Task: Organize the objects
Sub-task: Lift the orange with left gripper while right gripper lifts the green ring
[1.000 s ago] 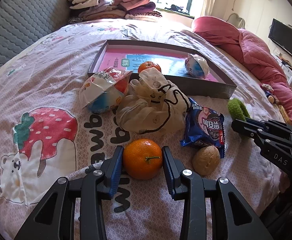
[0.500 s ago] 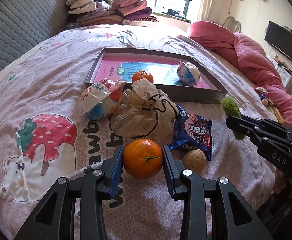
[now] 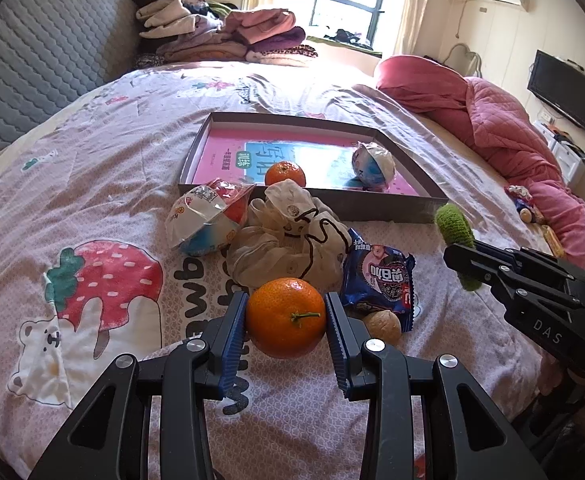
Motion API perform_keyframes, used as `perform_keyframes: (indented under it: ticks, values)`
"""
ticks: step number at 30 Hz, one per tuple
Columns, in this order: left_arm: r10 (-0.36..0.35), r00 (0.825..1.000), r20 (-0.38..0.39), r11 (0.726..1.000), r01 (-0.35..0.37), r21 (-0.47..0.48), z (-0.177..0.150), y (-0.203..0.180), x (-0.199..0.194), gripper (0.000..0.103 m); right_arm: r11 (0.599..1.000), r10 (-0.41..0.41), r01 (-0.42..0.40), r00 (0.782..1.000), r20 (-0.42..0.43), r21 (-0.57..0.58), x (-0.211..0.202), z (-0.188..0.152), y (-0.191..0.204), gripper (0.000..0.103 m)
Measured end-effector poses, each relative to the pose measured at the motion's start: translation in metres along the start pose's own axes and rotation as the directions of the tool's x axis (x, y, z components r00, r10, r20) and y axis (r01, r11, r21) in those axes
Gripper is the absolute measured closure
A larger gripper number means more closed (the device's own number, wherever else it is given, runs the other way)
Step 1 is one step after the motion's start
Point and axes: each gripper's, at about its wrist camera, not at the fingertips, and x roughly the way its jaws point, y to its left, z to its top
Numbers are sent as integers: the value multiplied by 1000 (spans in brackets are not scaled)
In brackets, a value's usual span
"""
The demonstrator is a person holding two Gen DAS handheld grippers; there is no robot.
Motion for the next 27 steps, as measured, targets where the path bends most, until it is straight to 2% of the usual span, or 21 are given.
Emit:
perform_keyframes:
  ticks: [15, 27]
  values:
    - [-9, 998, 55, 1000, 9, -7, 4, -2, -12, 64, 996, 33, -26, 996, 77, -83, -13, 3, 21, 89]
    - [23, 990, 139, 1000, -24, 7, 12, -1, -28, 64, 998, 27, -19, 989, 148, -51, -25, 7, 16, 89]
